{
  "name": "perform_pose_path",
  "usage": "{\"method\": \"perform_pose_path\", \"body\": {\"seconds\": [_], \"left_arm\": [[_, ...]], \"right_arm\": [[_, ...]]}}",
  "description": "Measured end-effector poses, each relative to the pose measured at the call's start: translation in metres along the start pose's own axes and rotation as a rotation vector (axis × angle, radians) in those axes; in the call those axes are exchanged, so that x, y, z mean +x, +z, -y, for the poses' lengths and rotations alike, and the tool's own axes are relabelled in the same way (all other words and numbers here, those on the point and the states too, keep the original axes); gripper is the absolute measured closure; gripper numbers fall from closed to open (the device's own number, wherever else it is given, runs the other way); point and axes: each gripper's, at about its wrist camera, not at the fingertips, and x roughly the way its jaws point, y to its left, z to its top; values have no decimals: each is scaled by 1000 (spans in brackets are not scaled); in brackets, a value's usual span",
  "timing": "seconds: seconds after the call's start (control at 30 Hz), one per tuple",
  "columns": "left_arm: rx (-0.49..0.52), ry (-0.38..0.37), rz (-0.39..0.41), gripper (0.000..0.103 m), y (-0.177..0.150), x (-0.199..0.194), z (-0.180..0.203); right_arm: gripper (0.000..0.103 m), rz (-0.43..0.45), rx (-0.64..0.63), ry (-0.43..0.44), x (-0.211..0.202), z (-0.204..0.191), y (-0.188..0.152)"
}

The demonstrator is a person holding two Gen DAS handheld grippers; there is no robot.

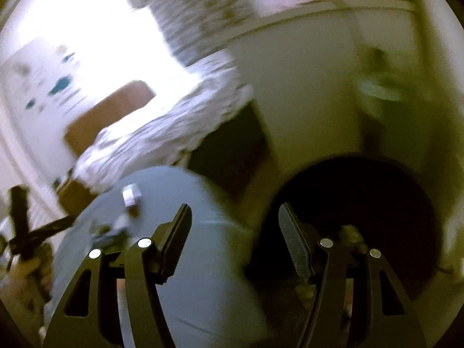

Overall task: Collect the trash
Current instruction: 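Grasp the black battery card with the left tool while the right tool grasps the purple spray bottle, then carry both items over the black bin and open both tools to drop them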

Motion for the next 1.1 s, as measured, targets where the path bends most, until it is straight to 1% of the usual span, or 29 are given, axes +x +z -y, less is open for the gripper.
{"method": "perform_pose_path", "body": {"seconds": [0.1,0.2,0.27,0.33,0.37,0.4,0.47,0.53,0.63,0.7,0.73,0.77,0.87,0.93,1.03,1.1], "left_arm": [[71,-3,-51,6,-2,17,-2],[138,-14,-66,6,-7,22,0],[186,-10,-72,6,-8,26,4],[209,-7,-83,6,-8,32,4],[205,-22,-91,7,-8,35,2],[186,-49,-101,17,-8,39,-1],[152,-80,-119,32,-7,44,-9],[88,-133,-118,36,-7,46,-20],[54,-163,-107,41,-7,44,-29],[57,-171,-102,42,-8,43,-30],[64,-172,-99,42,-9,42,-29],[67,-172,-96,43,-11,40,-30],[55,-169,-87,44,-16,34,-32],[28,-180,-81,45,-19,28,-37],[-15,-200,-54,45,-21,14,-44],[-40,-214,-28,45,-22,1,-47]], "right_arm": [[40,-61,-113,61,22,-49,16],[40,-152,-225,124,61,-102,40],[40,-207,-265,142,86,-125,52],[40,-262,-325,148,114,-149,61],[40,-279,-346,144,124,-156,63],[40,-314,-377,131,142,-168,62],[41,-367,-413,112,164,-179,58],[43,-421,-442,102,185,-190,53],[47,-486,-478,62,208,-198,43],[58,-518,-488,33,218,-194,35],[60,-515,-499,20,220,-195,33],[65,-510,-510,17,220,-194,31],[67,-509,-510,20,216,-195,28],[67,-489,-498,27,209,-194,29],[69,-438,-438,68,182,-183,32],[72,-386,-369,106,157,-172,37]]}}
